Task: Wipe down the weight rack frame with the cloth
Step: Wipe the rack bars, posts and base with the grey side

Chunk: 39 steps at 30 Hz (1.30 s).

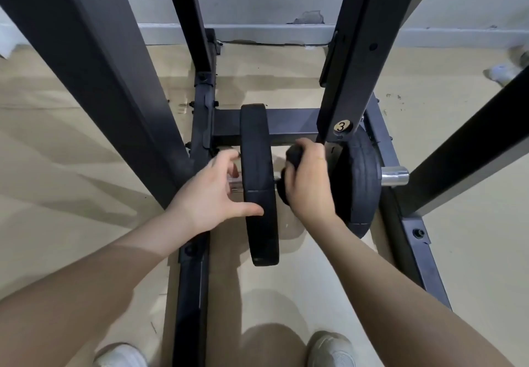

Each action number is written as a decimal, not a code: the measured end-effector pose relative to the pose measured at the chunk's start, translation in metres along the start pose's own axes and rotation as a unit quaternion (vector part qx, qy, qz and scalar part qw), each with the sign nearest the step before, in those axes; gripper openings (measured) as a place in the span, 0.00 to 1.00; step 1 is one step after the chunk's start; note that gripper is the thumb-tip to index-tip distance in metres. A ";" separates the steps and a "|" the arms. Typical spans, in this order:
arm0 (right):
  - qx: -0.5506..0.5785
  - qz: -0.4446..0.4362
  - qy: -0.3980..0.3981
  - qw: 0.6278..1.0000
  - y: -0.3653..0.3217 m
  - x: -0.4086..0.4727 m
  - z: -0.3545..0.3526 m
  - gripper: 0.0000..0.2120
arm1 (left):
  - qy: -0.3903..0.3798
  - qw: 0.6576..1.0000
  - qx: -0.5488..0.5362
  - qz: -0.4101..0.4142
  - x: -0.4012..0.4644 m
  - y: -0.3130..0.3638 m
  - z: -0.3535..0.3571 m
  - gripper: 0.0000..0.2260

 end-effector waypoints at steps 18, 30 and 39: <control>-0.269 -0.116 -0.122 0.948 0.069 0.001 0.093 0.28 | -0.041 0.973 0.151 0.167 0.005 0.027 0.001 0.45; -0.243 -0.061 -0.120 0.961 0.056 -0.002 0.089 0.21 | -0.067 0.970 0.131 0.192 0.011 0.024 -0.003 0.44; -0.282 -0.033 -0.150 0.947 0.048 0.017 0.086 0.20 | -0.072 0.967 0.123 0.212 0.013 0.024 -0.004 0.45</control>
Point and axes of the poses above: each hand's wrist, its own x-axis towards the middle knuckle, its own z-axis out of the palm, y = z × x, the point moved 8 cm from there along x, towards the middle knuckle, and after that the axes turned 13 degrees about -y, right-handed, at the moved point
